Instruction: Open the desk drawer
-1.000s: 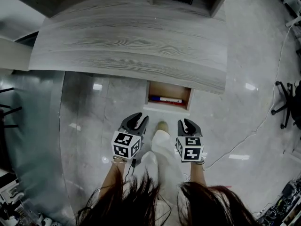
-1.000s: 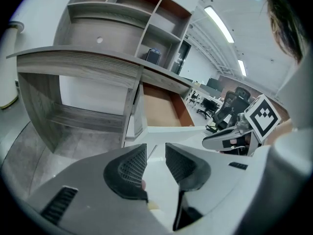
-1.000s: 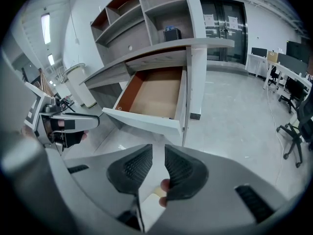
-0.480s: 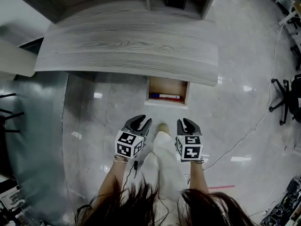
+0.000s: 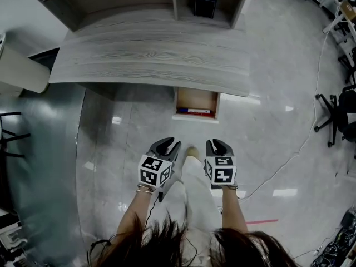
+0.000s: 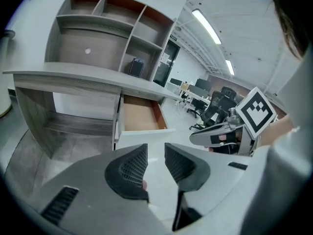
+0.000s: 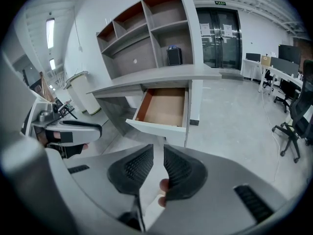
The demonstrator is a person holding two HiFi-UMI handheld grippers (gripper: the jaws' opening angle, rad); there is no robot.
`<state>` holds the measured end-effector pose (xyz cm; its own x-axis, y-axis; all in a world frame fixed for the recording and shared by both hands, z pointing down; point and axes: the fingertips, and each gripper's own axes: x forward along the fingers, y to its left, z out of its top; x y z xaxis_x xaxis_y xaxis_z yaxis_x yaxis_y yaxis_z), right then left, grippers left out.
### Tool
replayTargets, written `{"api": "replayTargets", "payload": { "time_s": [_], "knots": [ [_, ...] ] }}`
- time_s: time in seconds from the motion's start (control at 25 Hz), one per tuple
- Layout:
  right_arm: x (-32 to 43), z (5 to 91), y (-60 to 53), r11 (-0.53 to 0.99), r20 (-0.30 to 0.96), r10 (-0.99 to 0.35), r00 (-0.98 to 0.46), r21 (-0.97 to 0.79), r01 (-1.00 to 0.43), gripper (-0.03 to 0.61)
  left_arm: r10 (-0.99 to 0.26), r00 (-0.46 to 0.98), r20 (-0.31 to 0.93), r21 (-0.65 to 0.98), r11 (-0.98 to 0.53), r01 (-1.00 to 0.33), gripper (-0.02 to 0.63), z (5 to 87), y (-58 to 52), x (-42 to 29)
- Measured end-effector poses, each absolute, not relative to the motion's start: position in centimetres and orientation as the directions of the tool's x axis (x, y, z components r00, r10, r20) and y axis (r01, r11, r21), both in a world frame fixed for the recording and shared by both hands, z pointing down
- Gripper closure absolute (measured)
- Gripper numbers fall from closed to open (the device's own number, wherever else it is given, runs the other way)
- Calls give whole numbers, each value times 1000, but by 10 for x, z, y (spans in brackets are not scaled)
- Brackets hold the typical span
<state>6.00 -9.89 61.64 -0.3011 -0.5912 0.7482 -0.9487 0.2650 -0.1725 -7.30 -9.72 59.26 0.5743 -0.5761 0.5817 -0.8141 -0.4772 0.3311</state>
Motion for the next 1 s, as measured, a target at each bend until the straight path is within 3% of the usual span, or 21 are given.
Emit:
{"api": "replayTargets", "payload": {
  "time_s": [1.0],
  "knots": [
    [48,537,-46,270,663,-704,-256,-83,-959,515,-619,592,515,288,-526,-800,523,524,-14,-83]
  ]
}}
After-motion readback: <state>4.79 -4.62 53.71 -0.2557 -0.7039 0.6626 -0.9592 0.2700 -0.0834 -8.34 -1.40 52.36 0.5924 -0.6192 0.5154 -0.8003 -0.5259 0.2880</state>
